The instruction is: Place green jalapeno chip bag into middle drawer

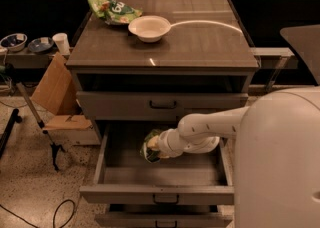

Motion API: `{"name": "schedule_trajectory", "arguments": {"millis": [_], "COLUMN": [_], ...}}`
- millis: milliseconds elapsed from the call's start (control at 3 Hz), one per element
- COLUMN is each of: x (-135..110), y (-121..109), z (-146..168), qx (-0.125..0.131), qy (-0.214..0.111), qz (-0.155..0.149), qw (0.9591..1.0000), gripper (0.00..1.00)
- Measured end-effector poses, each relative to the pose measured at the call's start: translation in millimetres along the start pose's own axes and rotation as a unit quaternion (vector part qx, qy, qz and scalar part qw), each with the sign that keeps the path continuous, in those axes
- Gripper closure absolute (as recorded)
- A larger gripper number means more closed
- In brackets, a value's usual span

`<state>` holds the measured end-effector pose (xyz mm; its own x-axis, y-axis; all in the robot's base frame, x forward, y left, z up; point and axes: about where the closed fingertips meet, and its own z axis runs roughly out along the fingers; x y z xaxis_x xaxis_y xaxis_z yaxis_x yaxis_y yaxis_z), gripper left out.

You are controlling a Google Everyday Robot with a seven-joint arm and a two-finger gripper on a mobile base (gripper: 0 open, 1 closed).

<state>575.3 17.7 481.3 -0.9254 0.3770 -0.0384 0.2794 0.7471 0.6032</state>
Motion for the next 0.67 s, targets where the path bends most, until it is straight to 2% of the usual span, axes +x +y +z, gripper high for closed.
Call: {"name": "schedule_trajectory", "arguments": {"millis": [333, 667], "x": [-20.0, -31.6], "y": [3.8, 13.0], "z": [-3.2, 5.7], "qx": [0.007, 0.005], "qy": [-0.044, -0.068], "qz": [-0.009, -0.024], "qw": [0.9990, 0.9974], "gripper": [1.00, 1.00]}}
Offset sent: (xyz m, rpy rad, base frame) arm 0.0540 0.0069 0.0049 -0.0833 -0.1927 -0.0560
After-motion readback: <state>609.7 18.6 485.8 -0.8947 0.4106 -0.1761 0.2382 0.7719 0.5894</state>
